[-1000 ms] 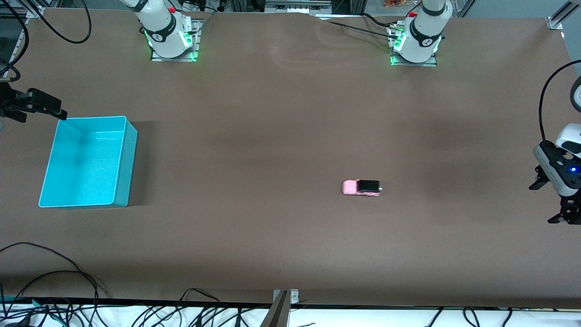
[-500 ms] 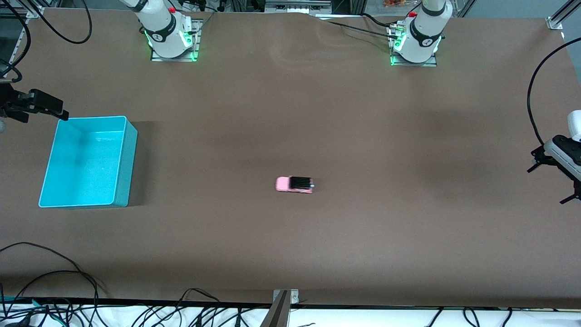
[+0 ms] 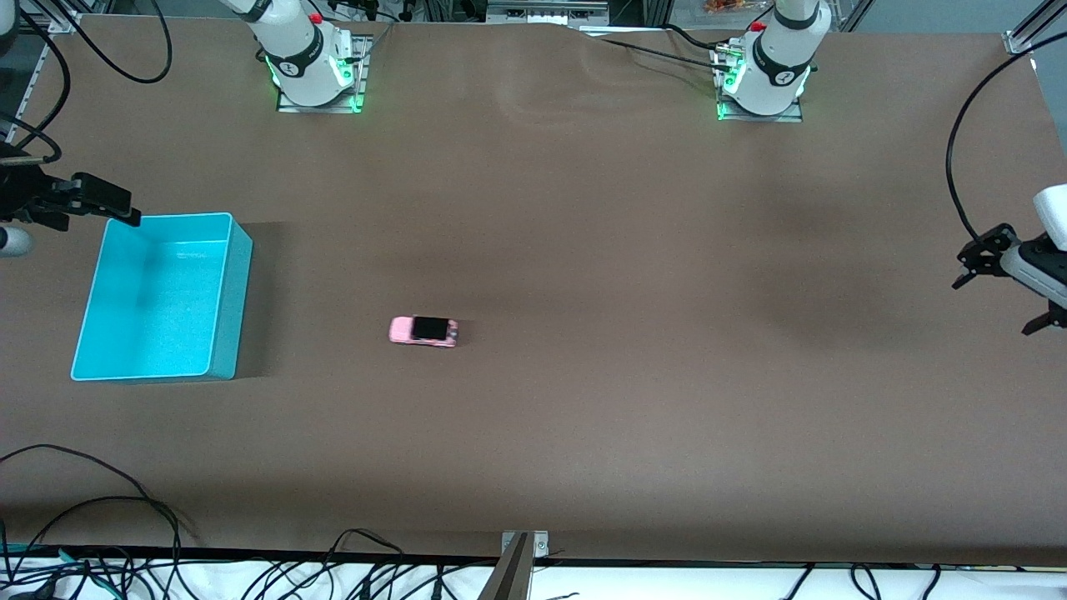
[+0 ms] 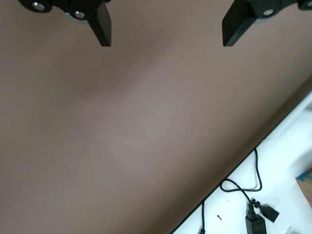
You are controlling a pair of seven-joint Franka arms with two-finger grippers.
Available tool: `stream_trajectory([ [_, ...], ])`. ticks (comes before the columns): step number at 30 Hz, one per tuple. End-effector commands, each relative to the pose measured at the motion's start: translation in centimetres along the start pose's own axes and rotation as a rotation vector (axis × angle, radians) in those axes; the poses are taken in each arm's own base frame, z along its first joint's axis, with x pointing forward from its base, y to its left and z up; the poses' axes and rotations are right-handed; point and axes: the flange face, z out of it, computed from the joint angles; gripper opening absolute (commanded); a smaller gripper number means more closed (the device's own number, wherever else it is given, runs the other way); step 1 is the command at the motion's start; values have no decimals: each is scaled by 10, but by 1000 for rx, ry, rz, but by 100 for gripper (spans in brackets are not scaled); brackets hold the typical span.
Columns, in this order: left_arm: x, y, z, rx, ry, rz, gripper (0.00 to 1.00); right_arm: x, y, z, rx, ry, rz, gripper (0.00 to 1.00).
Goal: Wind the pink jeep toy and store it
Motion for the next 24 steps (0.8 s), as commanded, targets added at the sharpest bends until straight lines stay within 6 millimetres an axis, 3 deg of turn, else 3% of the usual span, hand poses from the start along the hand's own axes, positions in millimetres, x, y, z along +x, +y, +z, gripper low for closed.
stream_trajectory([
  [1, -4, 30, -25, 7, -32, -106, 100, -2, -18, 14, 21, 6, -12, 100],
  [8, -4, 51, -41, -18, -59, -229, 100, -8, -24, 52, 30, 39, -27, 100],
  [17, -7, 68, -55, -36, -101, -361, 100, -15, -64, 106, 17, 71, -157, 100],
  [24, -5, 82, -67, -43, -118, -400, 100, -20, -62, 148, 14, 56, -330, 100],
])
